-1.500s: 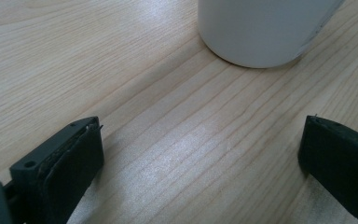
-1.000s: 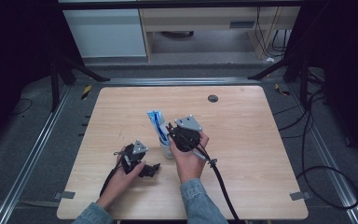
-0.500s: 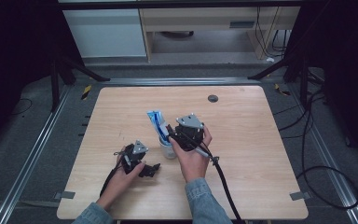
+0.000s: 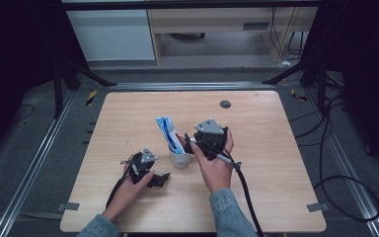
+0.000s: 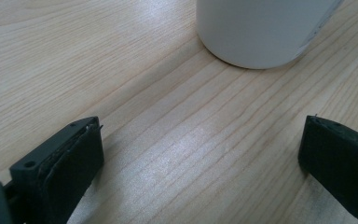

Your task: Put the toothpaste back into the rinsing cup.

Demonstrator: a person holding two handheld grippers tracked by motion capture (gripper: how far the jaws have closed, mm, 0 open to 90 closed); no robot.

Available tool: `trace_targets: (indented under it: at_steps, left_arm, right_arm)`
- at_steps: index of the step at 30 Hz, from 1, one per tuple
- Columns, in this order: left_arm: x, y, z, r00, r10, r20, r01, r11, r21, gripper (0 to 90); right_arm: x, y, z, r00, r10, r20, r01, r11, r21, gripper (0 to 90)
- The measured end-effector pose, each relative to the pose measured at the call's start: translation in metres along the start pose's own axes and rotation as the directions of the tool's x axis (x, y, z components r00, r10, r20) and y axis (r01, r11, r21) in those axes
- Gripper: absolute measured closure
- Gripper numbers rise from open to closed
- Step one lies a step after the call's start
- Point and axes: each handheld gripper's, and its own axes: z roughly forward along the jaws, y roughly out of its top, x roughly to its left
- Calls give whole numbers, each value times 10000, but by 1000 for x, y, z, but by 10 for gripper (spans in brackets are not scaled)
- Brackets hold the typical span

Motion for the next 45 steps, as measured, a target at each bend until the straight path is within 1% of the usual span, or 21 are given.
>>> trace_targets:
  at_steps: [3, 4, 12, 15, 19, 22, 28, 29, 32, 34, 38, 41, 44, 45]
  left_arm:
    - [0, 0, 0, 10000, 14, 11, -14, 10000, 3, 0]
    - [0, 0, 0, 10000, 18, 13, -18, 10000, 5, 0]
    - [-1, 0, 0, 10000, 6, 16, -6, 10000, 34, 0]
    - [-1, 0, 0, 10000, 7, 17, -7, 10000, 35, 0]
    - [-1, 0, 0, 10000, 7, 16, -8, 10000, 36, 0]
    - [-1, 0, 0, 10000, 8, 15, -8, 10000, 35, 0]
    - [-1, 0, 0, 10000, 3, 16, -3, 10000, 31, 0]
    - [-1, 0, 0, 10000, 3, 16, -3, 10000, 33, 0]
    - [-1, 0, 0, 10000, 5, 15, -5, 10000, 34, 0]
    - [-1, 0, 0, 10000, 5, 14, -5, 10000, 34, 0]
    - [-1, 0, 0, 10000, 7, 13, -7, 10000, 35, 0]
    - [-1, 0, 0, 10000, 6, 14, -6, 10000, 33, 0]
    - [-1, 0, 0, 10000, 10, 14, -10, 10000, 34, 0]
    - [-1, 0, 0, 10000, 8, 13, -8, 10000, 35, 0]
  right_arm:
    - [-8, -4, -4, 9997, -219, 55, 218, 9996, 152, 90]
    - [-10, -5, -5, 9997, -228, 74, 227, 9995, 212, 92]
    - [-35, -13, -17, 9992, -81, 388, 65, 9992, 399, 95]
    - [-44, -14, -22, 9988, -137, 475, 115, 9989, 459, 95]
    - [-55, -17, -28, 9990, -67, 441, 42, 9985, 555, 89]
    - [-63, -22, -31, 9987, -126, 487, 89, 9972, 741, 88]
    - [-79, -32, -37, 9993, -94, 371, 53, 9940, 1088, 84]
    - [-82, -33, -39, 9995, -32, 317, -5, 9931, 1172, 84]
    - [-91, -37, -41, 9995, -58, 307, 12, 9892, 1466, 84]
    - [-96, -41, -42, 9995, 5, 329, -58, 9870, 1606, 84]
    - [-107, -51, -42, 9987, 409, 302, -458, 9816, 1852, 80]
    - [-117, -63, -38, 9957, 873, 300, -915, 9756, 1994, 74]
    - [-125, -73, -33, 9926, 1181, 279, -1213, 9699, 2111, 72]
    - [-128, -77, -31, 9912, 1287, 311, -1324, 9661, 2215, 72]
